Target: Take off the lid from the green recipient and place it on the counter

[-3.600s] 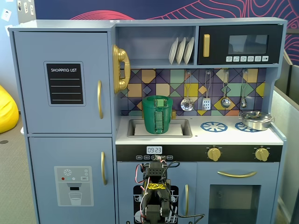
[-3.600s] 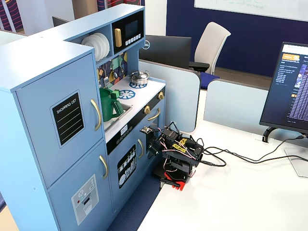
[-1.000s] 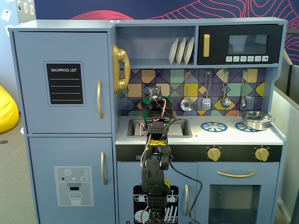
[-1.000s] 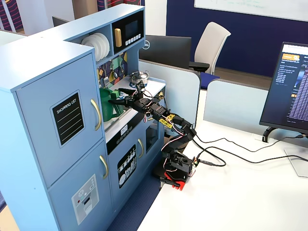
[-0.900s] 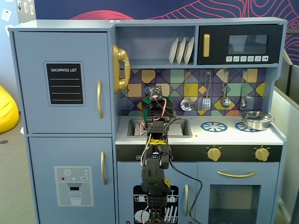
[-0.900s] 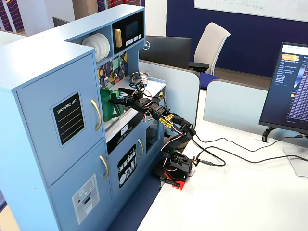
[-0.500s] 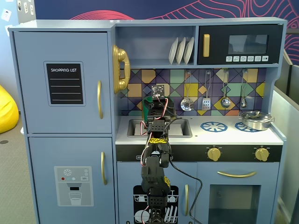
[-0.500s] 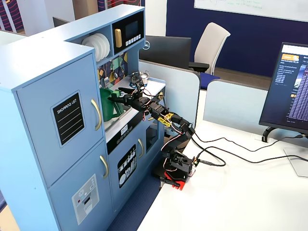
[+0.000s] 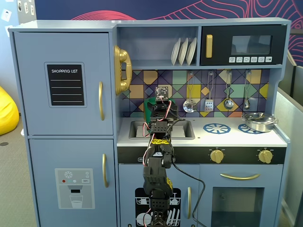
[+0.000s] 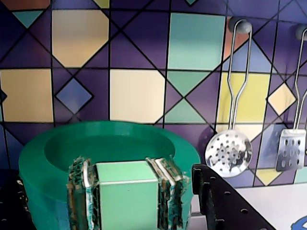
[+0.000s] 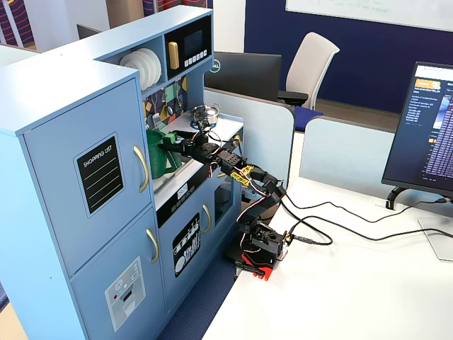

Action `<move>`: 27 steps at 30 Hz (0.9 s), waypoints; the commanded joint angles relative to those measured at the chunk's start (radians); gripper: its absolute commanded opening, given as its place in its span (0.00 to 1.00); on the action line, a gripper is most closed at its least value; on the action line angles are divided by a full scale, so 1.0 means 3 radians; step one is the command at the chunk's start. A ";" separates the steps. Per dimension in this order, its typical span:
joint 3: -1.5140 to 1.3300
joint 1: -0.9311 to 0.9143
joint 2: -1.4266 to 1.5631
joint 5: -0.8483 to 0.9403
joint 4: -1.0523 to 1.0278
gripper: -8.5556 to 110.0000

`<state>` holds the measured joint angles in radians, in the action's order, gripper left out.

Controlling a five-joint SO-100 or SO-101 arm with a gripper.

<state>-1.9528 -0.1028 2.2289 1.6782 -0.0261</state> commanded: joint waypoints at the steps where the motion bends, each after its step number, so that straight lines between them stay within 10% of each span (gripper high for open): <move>1: 0.0215 -0.0005 -0.0031 -0.0061 -0.0015 0.39; 9: 0.0276 -0.0026 -0.0107 -0.0082 -0.0061 0.35; 16: 0.0210 0.0020 -0.0072 0.0072 -0.0031 0.07; 27: 0.0133 0.0041 -0.0005 0.0026 0.0256 0.07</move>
<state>-1.9482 -0.0982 2.1982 1.6797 -0.0215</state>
